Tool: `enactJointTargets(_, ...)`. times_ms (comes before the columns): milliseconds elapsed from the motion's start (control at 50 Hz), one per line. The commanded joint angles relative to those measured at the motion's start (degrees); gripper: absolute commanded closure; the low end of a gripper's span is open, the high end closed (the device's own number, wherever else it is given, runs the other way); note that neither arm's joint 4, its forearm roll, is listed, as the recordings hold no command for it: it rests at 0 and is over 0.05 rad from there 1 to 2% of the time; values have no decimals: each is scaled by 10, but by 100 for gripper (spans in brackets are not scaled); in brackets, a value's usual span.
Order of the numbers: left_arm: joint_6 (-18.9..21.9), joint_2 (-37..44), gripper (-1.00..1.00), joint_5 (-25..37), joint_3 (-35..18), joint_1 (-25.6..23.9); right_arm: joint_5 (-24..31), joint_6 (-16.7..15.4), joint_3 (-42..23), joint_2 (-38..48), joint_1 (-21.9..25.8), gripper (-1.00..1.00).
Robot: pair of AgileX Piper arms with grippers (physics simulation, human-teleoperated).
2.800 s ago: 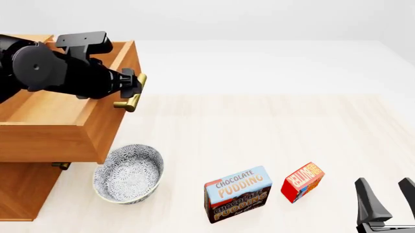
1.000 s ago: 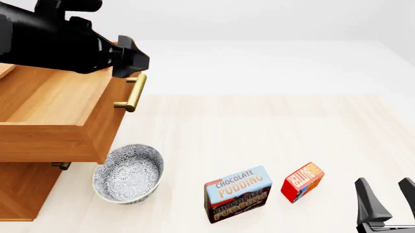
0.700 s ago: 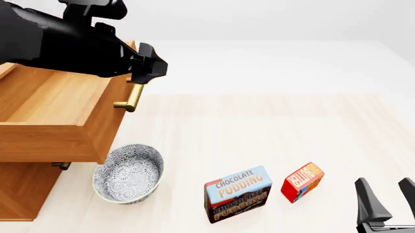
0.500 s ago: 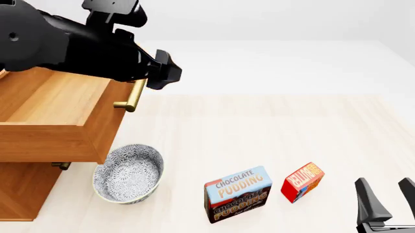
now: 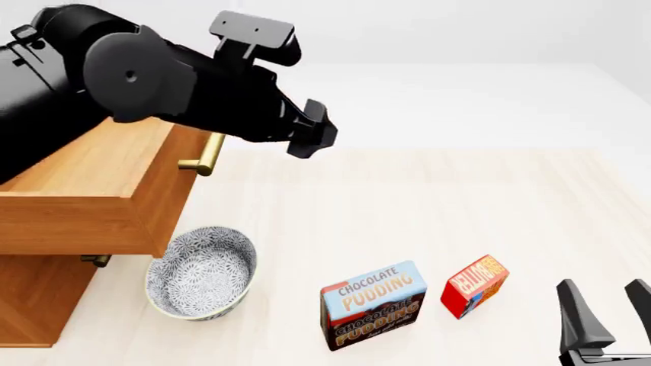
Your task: Put the butter at the back in the top drawer of the cabinet and close it.
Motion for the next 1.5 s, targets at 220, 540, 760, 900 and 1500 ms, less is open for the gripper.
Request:
enactJointTargets(220,-4,61,-100,-17,-28,-51,0,0,0,0,0,-100)
enactJointTargets(540,-9,111,-100,-28,-54,-84,0,0,0,0,0,-100)
enactJointTargets(760,-16,137,-100,-33,-64,-105,0,0,0,0,0,-100)
enactJointTargets(900,-18,150,-100,-37,-66,-116,0,0,0,0,0,-100)
enactJointTargets(1500,-42,194,-100,-56,-60,-150,0,0,0,0,0,-100)
